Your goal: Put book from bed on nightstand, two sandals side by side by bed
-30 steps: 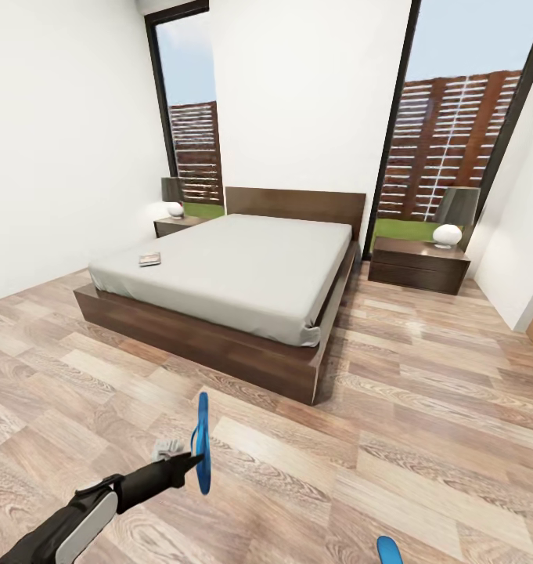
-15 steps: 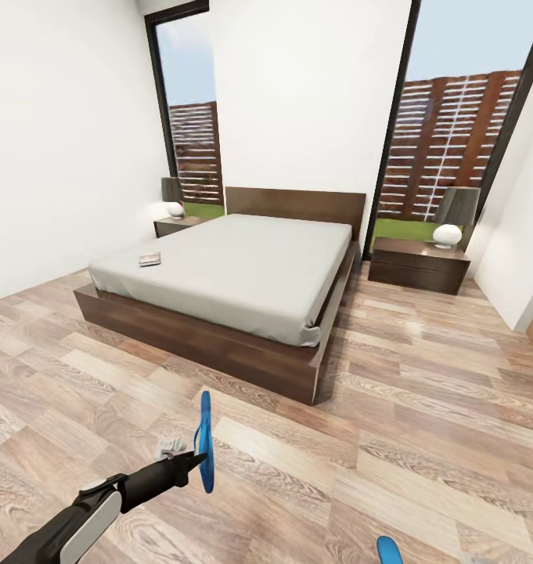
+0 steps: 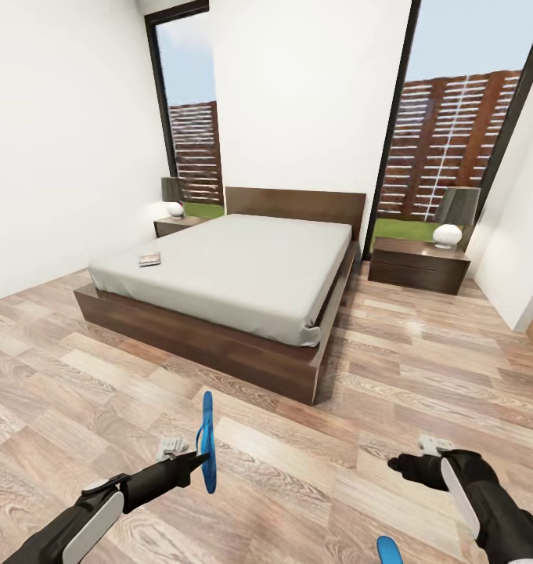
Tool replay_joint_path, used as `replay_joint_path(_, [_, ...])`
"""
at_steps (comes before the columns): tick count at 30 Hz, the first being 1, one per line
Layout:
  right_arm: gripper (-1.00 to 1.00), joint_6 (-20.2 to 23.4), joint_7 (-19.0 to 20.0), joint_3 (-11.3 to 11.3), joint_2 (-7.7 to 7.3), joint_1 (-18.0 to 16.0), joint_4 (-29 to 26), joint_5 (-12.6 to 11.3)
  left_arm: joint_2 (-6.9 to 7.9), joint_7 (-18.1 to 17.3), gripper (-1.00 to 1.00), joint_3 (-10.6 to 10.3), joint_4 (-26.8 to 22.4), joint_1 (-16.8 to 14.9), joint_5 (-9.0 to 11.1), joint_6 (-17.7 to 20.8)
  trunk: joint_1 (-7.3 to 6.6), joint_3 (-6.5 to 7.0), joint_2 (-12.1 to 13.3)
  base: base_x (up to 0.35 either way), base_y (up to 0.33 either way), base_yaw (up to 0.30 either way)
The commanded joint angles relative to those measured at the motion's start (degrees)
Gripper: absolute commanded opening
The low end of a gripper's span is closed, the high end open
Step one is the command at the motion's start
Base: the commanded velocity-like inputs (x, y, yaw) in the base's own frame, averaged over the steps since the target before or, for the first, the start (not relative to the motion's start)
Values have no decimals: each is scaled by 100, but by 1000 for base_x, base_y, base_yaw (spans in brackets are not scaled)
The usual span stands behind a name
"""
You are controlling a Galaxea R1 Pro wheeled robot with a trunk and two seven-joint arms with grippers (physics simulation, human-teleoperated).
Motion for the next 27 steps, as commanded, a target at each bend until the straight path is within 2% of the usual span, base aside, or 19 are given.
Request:
replay_joint_path(1, [100, 103, 10, 5, 1, -20, 4, 157, 1, -11, -100, -12, -3, -4, 49, 43, -1, -6, -2, 0, 0, 0])
replay_joint_path(3, [100, 194, 7, 55, 2, -37, 47, 625, -3, -11, -100, -12, -3, -4, 50, 44, -1, -6, -2, 0, 0, 0])
replay_joint_path(4, [100, 207, 7, 68, 2, -40, 73, 767, -3, -12, -100, -12, -3, -4, 49, 44, -1, -6, -2, 0, 0, 0])
replay_joint_path(7, [100, 244, 17, 107, 2, -47, 246, 1599, -5, -15, -100, -12, -3, -4, 49, 44, 21, -24, -43, 0, 0, 0])
replay_joint_path(9, [100, 252, 21, 115, 0, -48, 286, 1880, -5, -13, -100, -12, -3, -4, 46, 44, 65, -59, -123, 0, 0, 0])
replay_joint_path(15, [100, 257, 23, 120, -1, -49, 309, 2070, -5, -16, -100, -12, -3, -4, 43, 50, 197, -167, -363, 0, 0, 0])
replay_joint_path(22, [100, 249, 27, 112, -7, -49, 309, 2093, -5, -22, -100, -12, -4, -4, 43, 53, 350, -293, -644, 0, 0, 0])
replay_joint_path(27, [100, 248, 25, 112, -7, -49, 309, 2093, -5, -20, -100, -12, -3, -4, 43, 53, 363, -404, -651, 0, 0, 0])
